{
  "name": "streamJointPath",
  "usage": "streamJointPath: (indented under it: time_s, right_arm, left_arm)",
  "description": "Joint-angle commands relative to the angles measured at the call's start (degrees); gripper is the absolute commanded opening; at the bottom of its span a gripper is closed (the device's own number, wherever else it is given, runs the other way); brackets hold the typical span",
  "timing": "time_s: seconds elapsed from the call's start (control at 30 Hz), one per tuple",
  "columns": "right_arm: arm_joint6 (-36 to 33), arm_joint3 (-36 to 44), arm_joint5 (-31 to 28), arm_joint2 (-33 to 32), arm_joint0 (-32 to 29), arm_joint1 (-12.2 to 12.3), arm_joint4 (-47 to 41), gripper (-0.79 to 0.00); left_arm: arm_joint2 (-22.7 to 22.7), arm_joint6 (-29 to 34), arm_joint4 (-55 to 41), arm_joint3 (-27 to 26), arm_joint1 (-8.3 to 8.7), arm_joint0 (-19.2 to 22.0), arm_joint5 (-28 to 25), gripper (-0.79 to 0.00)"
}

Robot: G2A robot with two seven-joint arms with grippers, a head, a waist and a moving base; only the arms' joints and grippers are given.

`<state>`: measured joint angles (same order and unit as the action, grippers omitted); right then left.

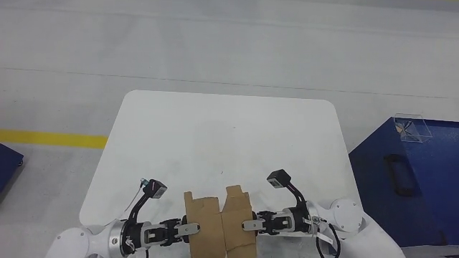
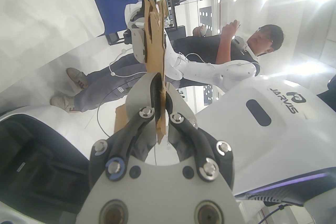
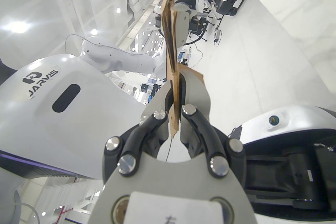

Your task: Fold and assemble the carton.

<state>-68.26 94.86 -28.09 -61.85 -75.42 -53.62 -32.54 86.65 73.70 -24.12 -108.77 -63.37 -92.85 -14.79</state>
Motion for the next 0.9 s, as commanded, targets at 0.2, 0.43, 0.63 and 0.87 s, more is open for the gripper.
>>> streamJointPath:
  time_s: [0.2,0.43,0.63,0.87]
  right_arm:
    - [0.0,0.0,0.0,0.0,0.0,0.0,0.0,0.000]
    - [3.0,0.3,-0.6,-1.3,0.1,0.0,0.8,0.000]
    - [7.2,-0.1,-12.8,-9.2,-1.5,0.6,-0.6,0.000]
    - [14.0,2.9,-21.9,-12.4,-5.8,1.0,-1.5,0.000]
  left_arm:
    - [0.9,0.0,0.6,-0.1,0.29,-0.3,-0.1,-0.785]
    - [0.9,0.0,0.6,-0.1,0.29,-0.3,-0.1,-0.785]
    - [-2.4,-11.2,-4.3,3.2,-0.77,0.1,-10.2,-0.785]
    - [-14.0,-20.1,-17.1,13.3,-3.51,6.0,-24.6,-0.785]
